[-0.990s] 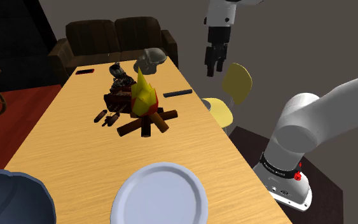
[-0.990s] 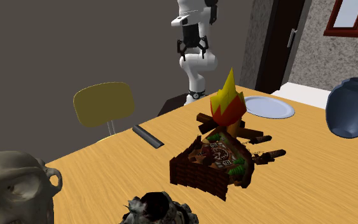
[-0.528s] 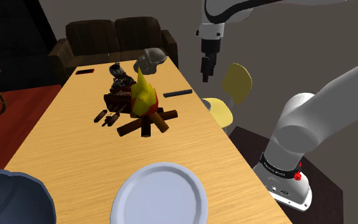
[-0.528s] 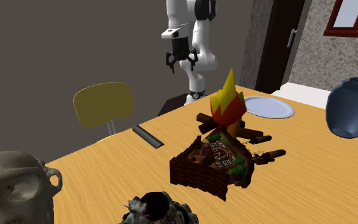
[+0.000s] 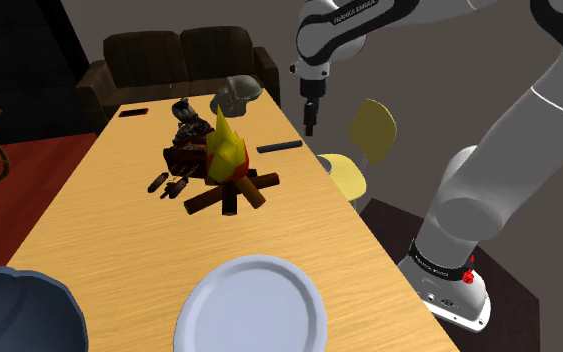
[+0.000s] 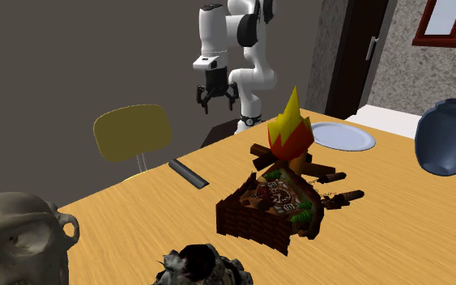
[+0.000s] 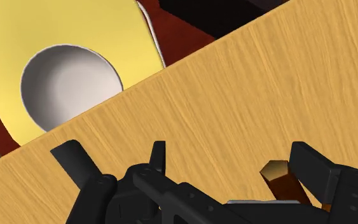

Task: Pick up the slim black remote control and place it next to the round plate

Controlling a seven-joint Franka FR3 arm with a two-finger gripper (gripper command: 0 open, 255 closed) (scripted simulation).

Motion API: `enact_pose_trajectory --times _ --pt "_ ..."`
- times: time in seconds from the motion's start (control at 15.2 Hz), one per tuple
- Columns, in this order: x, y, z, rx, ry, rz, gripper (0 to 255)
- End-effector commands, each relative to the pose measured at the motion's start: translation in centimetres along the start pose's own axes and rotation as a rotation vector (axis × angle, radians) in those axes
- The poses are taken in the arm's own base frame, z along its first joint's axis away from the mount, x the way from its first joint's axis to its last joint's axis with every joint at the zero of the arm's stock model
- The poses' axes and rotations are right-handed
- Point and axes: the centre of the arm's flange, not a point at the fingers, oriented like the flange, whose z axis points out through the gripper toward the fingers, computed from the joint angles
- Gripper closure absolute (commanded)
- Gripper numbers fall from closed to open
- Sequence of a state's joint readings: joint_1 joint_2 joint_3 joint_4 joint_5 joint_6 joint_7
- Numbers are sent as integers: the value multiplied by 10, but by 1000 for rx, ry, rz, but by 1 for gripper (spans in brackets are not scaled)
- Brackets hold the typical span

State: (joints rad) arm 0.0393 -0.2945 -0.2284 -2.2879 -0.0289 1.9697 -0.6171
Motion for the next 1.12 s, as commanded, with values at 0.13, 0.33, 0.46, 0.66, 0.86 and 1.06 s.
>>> enact_pose_trajectory --times 0.13,0.33,0.46,0.66,0.86,1.06 --pt "30 32 26 -30 5 -97 0" --pt "54 54 44 -51 7 -167 0" --pt "71 67 55 -65 9 -214 0" --pt "98 86 72 -87 12 -285 0" --pt "127 104 89 -108 15 -355 0" --pt "153 118 104 -127 18 -420 0"
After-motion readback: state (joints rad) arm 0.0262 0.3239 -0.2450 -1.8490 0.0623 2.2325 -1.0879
